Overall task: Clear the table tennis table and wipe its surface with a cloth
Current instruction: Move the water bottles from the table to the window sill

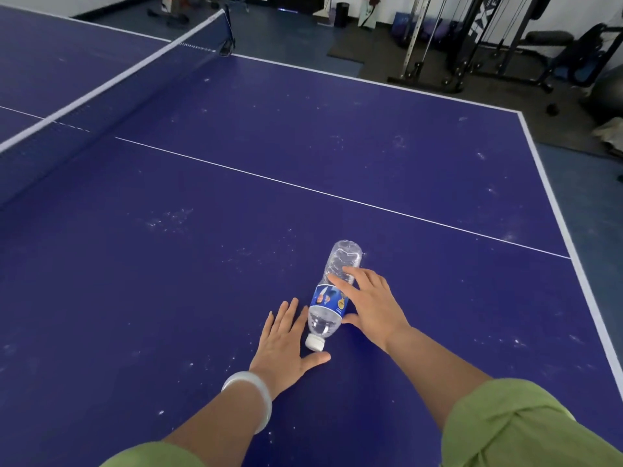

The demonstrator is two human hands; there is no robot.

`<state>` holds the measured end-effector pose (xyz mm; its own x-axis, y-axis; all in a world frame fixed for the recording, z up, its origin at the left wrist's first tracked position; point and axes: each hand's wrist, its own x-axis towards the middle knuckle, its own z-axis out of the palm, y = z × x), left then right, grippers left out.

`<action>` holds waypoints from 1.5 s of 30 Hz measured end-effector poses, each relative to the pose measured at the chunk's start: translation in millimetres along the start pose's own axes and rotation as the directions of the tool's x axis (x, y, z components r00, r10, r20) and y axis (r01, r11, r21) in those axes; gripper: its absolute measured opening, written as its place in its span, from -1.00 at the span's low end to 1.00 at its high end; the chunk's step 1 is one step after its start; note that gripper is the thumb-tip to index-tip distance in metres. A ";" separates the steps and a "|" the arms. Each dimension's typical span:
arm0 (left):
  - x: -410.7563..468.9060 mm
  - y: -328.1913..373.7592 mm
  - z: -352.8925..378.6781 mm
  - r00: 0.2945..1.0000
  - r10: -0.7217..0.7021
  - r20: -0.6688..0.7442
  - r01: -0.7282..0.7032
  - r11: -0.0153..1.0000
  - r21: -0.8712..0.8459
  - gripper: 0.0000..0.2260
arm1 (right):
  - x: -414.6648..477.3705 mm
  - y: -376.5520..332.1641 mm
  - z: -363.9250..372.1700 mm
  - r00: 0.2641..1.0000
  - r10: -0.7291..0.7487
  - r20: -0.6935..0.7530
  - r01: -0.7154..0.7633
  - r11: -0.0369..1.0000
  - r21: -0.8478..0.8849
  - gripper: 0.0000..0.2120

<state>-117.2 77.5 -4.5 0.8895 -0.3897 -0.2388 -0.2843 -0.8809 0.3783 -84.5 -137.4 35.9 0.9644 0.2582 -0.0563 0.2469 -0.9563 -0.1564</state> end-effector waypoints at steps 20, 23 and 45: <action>2.6 -13.8 4.9 0.998 0.041 0.043 -0.037 0.996 -0.079 0.04 | 4.7 34.0 -11.2 0.993 0.066 0.094 -0.066 0.998 0.001 -0.30; 2.8 -14.6 6.1 0.998 0.045 0.053 -0.041 0.997 -0.071 0.06 | -7.8 31.7 -12.4 0.990 0.113 0.086 -0.112 0.994 -0.007 -0.30; -45.4 17.7 -29.0 0.994 0.019 0.110 -0.021 1.000 0.019 -0.06 | -133.0 -43.8 -64.1 0.805 0.563 0.187 -0.548 0.583 0.600 -0.45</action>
<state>-152.3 87.4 39.0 0.8390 -0.4335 -0.3288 -0.3100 -0.8775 0.3658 -217.6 -138.6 113.5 0.8975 -0.3054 -0.3181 -0.4409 -0.6165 -0.6523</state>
